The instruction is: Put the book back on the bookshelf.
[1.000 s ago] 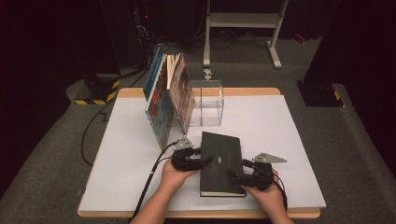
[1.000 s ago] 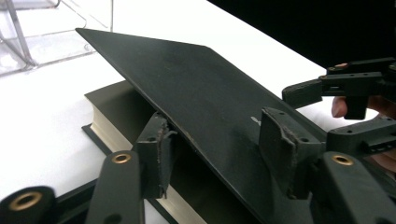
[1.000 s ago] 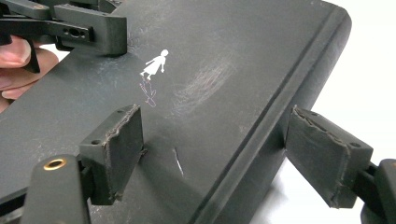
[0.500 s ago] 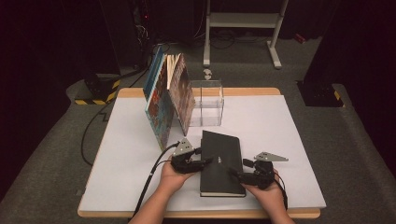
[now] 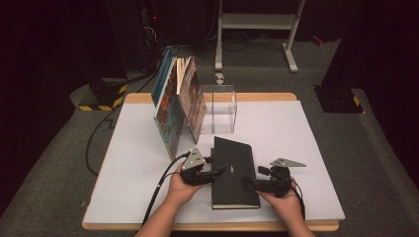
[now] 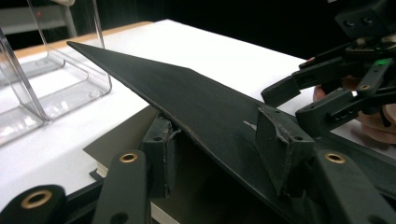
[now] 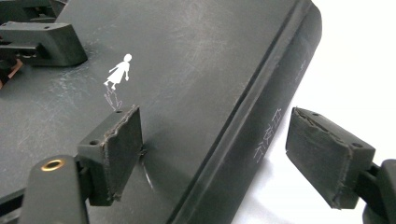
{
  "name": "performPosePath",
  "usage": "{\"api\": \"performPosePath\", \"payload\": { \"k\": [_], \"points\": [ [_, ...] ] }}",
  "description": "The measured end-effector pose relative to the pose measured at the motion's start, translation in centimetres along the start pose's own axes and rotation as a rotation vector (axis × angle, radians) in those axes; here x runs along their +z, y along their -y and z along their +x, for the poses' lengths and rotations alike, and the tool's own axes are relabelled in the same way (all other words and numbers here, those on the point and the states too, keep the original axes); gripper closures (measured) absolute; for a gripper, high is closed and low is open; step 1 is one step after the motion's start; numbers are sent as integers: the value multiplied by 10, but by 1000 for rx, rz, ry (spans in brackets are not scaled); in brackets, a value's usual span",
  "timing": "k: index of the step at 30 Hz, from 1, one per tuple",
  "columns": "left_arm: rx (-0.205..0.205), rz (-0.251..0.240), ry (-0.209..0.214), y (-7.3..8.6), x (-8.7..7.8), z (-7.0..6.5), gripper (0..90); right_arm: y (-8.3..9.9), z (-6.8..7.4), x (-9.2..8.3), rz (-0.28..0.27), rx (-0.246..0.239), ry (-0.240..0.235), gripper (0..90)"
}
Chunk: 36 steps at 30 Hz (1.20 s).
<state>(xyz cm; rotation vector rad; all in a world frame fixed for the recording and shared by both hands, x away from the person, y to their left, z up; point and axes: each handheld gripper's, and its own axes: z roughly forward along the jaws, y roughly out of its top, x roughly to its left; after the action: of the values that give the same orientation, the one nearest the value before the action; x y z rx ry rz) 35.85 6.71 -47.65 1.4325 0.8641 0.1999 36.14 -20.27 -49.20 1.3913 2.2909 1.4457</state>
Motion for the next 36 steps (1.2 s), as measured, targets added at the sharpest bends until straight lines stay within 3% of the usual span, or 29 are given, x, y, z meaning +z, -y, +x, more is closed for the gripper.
{"api": "performPosePath", "payload": {
  "k": [10,21,29,36],
  "points": [
    [48,-17,5,0,-3,-5,504,-5,-10,7,36,55,-59,79],
    [132,-50,17,0,-10,-15,504,-8,-9,11,25,95,-141,69],
    [165,-68,25,0,-12,-19,504,-8,-10,10,17,111,-160,65],
    [202,-84,30,-1,-15,-25,504,-9,-15,10,12,138,-206,62]
  ]
}}
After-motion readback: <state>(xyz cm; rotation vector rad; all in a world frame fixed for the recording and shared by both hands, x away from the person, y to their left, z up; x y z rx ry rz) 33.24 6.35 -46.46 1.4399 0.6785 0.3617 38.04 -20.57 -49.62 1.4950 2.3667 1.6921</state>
